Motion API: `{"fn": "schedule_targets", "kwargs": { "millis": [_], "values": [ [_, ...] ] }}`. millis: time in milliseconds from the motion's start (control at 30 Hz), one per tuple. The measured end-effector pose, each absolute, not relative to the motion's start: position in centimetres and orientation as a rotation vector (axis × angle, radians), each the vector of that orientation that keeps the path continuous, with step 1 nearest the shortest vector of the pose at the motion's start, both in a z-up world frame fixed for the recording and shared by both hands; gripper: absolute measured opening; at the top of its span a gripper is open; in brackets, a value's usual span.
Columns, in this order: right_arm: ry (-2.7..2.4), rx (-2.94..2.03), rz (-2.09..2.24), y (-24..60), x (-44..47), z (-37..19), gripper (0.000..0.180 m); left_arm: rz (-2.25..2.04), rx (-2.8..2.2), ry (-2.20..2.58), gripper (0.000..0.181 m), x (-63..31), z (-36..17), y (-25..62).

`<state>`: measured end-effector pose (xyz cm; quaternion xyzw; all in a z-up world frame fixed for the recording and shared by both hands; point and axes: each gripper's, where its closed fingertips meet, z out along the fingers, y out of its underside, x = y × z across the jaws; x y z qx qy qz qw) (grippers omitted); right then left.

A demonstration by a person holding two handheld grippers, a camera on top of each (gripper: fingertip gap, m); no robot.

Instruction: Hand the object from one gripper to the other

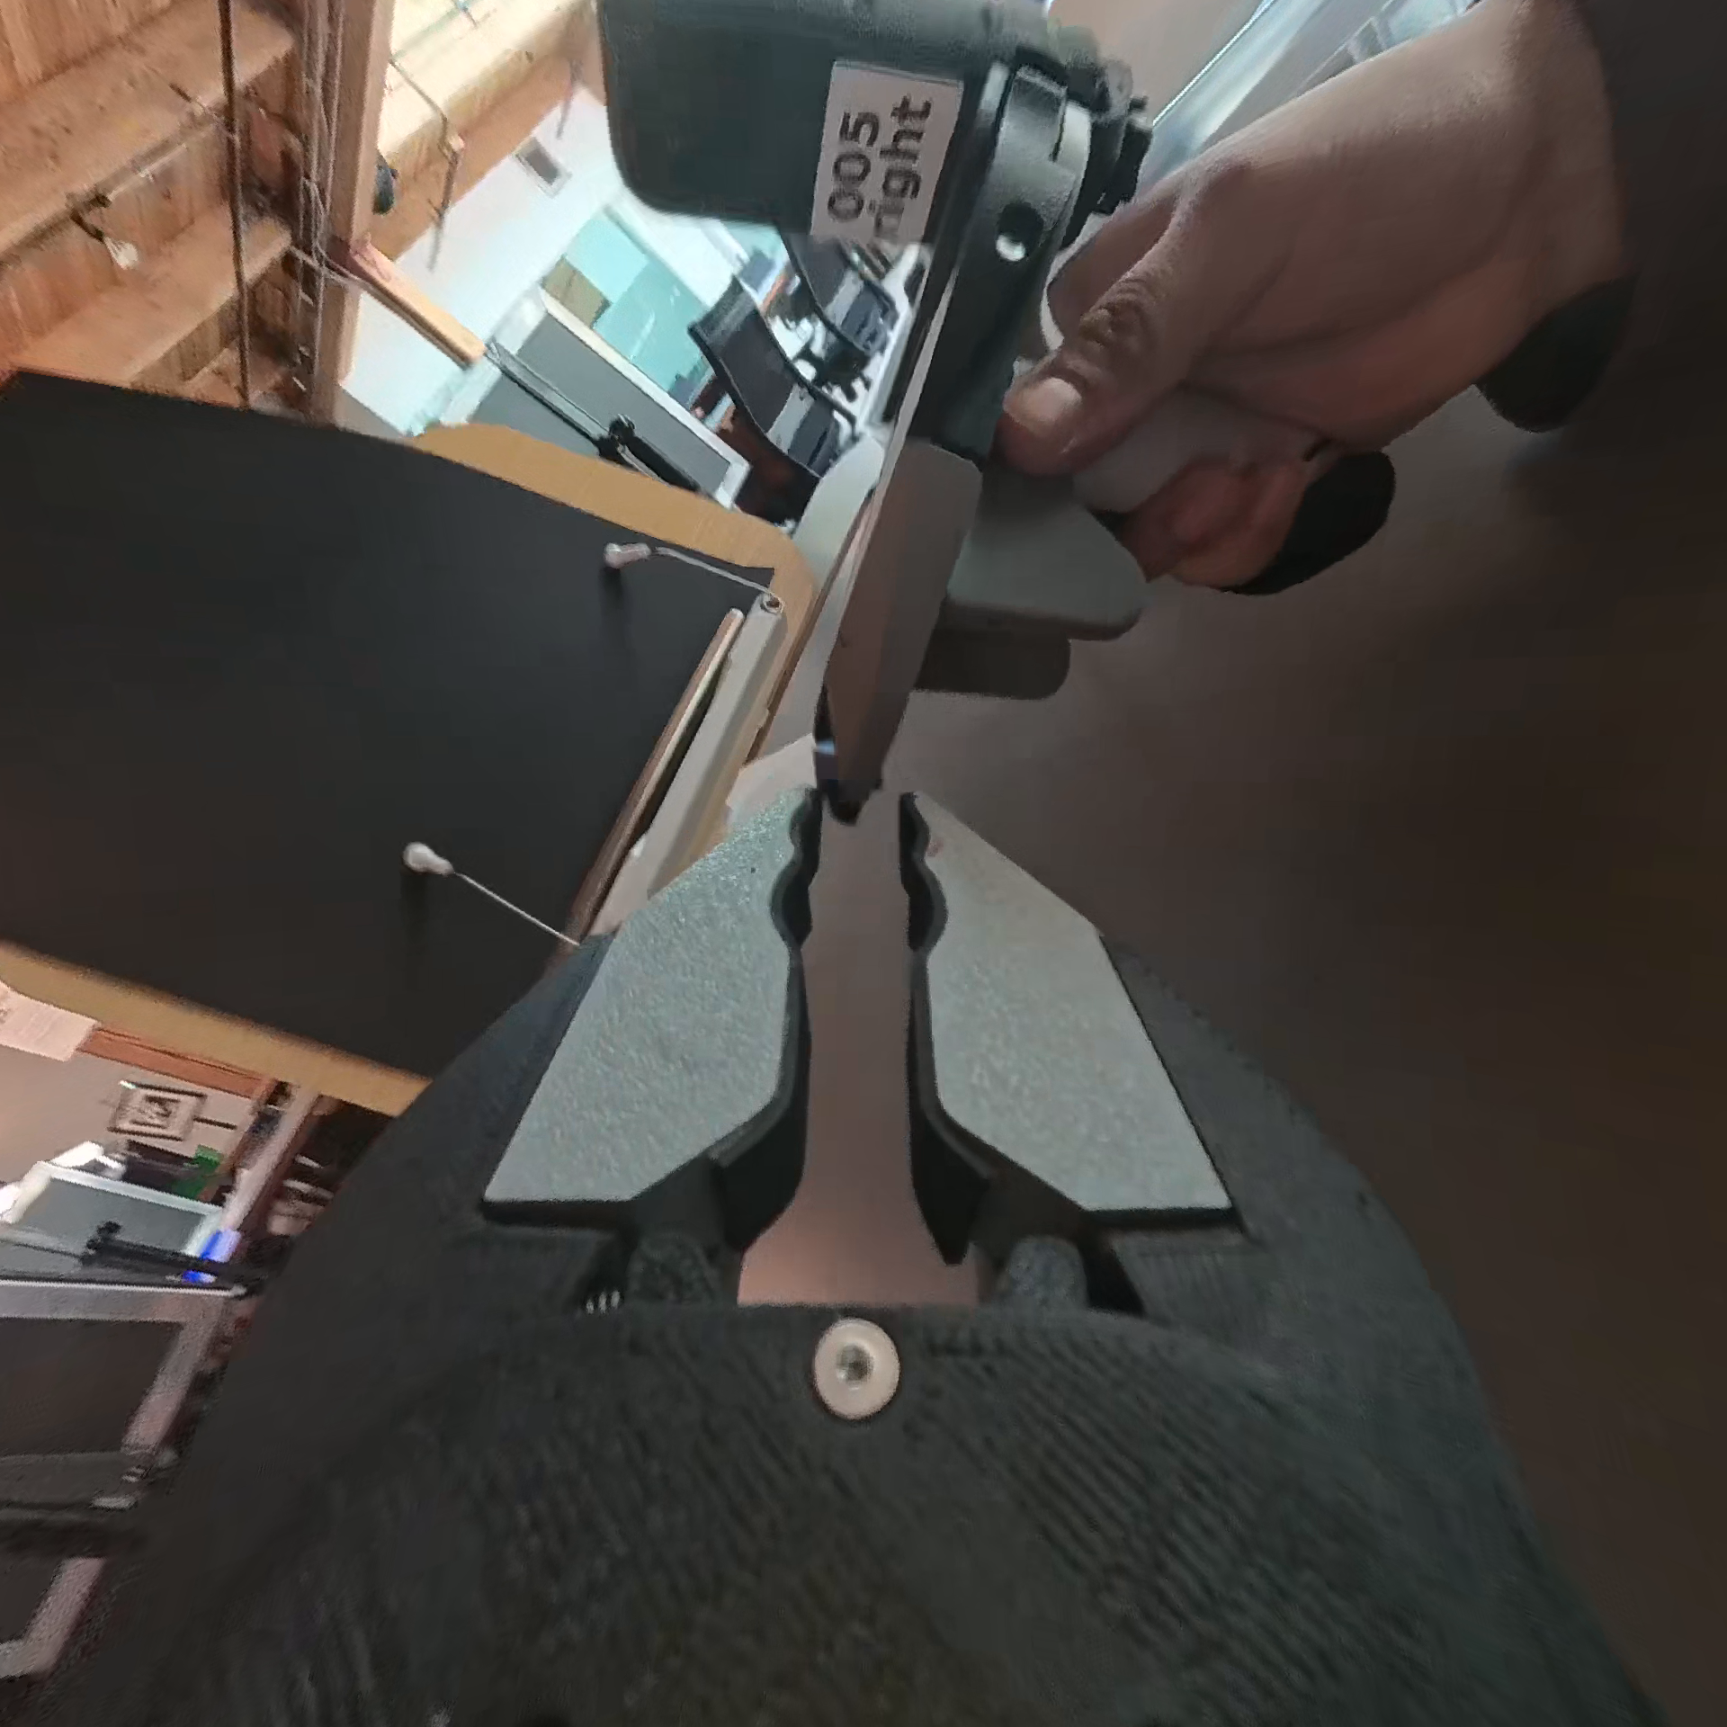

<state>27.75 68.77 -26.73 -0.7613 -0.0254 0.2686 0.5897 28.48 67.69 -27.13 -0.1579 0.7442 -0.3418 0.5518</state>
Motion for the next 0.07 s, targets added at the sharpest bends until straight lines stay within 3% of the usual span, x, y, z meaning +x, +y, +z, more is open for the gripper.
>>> {"fn": "schedule_targets", "kwargs": {
  "millis": [33,67],
  "values": [
    [-0.049,-1.762,0.614,68.64,28.17,-26.51,0.012,-0.831,-0.413,1.780,0.012,28.59,-27.40,67.93],
    [-0.037,-1.744,0.651,68.39,28.28,-26.15,0.012,-0.860,-0.458,1.791,0.013,28.75,-27.54,68.19]
  ]
}}
